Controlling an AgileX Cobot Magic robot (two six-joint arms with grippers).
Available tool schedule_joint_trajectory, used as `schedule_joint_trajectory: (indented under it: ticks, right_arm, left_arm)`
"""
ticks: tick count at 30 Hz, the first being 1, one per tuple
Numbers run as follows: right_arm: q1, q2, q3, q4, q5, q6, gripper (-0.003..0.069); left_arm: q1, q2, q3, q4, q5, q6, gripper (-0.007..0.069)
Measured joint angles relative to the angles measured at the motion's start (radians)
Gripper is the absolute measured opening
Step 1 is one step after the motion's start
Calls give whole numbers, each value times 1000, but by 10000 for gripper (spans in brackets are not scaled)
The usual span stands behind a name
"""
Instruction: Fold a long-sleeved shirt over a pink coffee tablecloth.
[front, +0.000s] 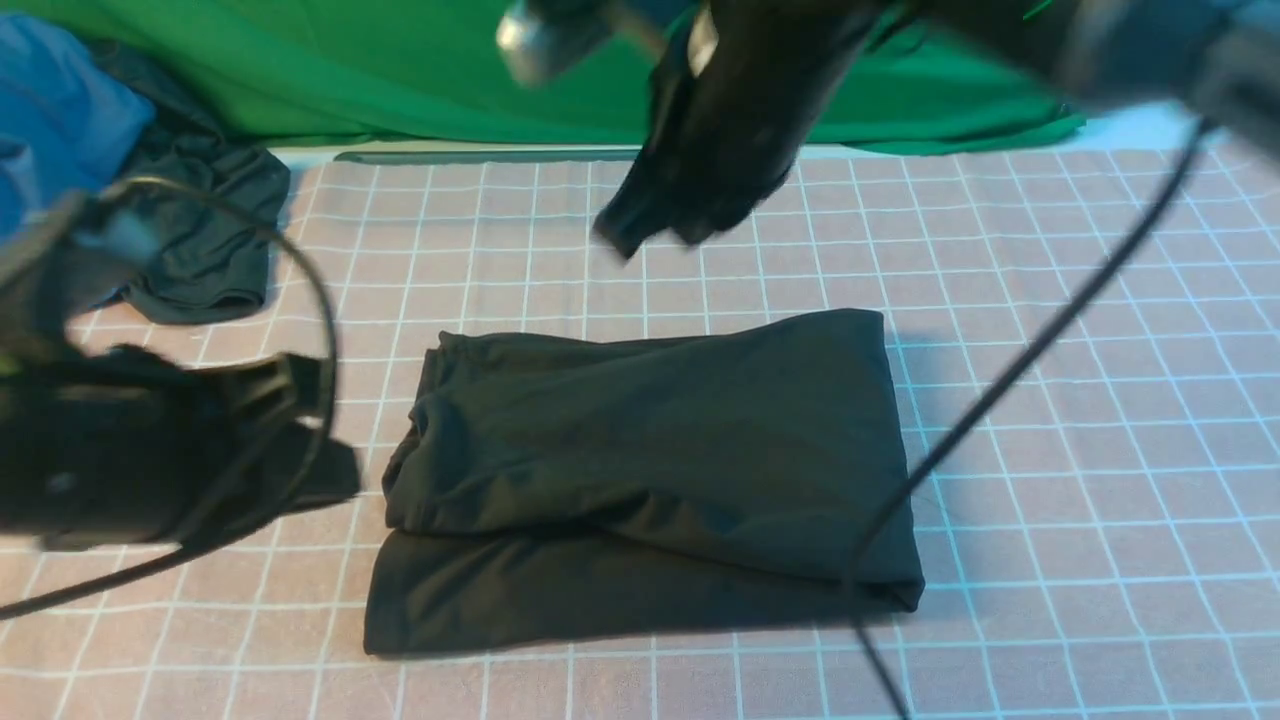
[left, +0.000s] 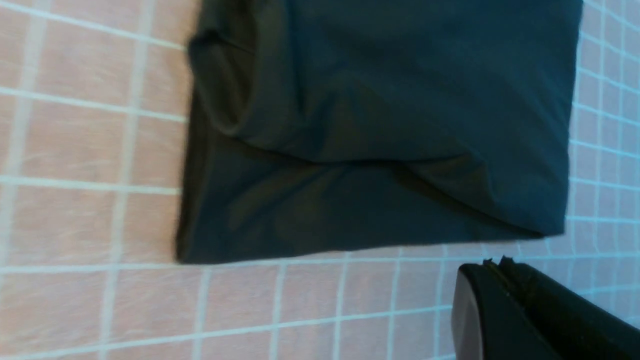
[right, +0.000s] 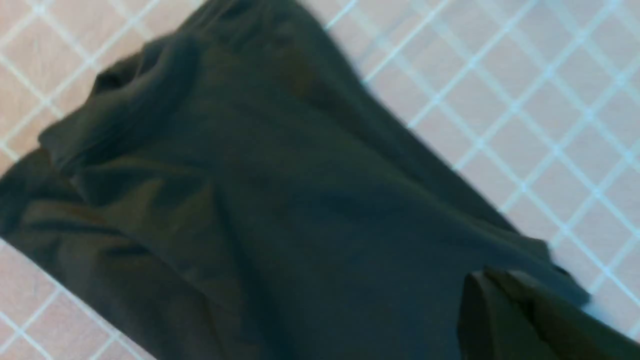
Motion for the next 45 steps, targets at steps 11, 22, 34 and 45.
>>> schedule_joint_trajectory:
  ticks: [11, 22, 34, 45]
  right_arm:
    - [-173, -197, 445, 98, -5, -23, 36]
    - [-194, -392, 749, 109, -170, -11, 36]
    - [-194, -465, 759, 114, -224, 5, 35]
    - [-194, -465, 760, 171, -235, 6, 35]
  left_arm:
    - [-247, 356, -219, 26, -54, -10, 13]
    - [-321, 712, -467, 55, -107, -3, 13]
    - [-323, 726, -265, 109, -122, -24, 13]
    - [-318, 569, -240, 268, -154, -140, 13]
